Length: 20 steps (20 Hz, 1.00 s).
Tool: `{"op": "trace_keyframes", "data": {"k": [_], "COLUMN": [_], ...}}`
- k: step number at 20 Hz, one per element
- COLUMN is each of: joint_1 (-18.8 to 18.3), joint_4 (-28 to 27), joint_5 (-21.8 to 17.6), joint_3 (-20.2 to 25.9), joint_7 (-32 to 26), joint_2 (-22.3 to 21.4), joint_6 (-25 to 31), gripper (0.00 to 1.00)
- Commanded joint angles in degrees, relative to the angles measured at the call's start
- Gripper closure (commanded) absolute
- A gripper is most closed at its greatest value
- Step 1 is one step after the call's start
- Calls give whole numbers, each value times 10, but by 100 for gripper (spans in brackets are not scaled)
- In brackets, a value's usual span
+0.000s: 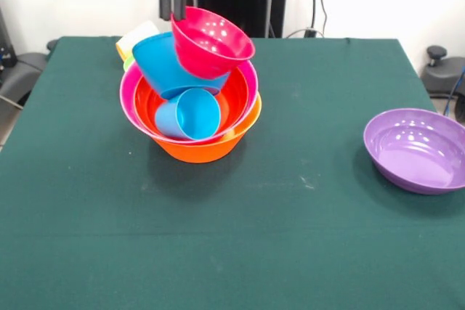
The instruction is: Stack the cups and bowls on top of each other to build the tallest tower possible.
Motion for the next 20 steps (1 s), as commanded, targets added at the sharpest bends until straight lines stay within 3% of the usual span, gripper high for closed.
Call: {"op": "trace_keyframes", "data": {"k": [1,7,8,20], "joint_1": [20,14,11,16], "joint_4": [42,46,48,44], "joint_5": [-61,-56,-50,-35], "joint_3": [9,14,17,22], "joint_7": [-11,-7,-8,-2], "joint_2": [28,31,31,20], "joint_6": [-23,-16,-4,7], "gripper": [100,100,0,0]}}
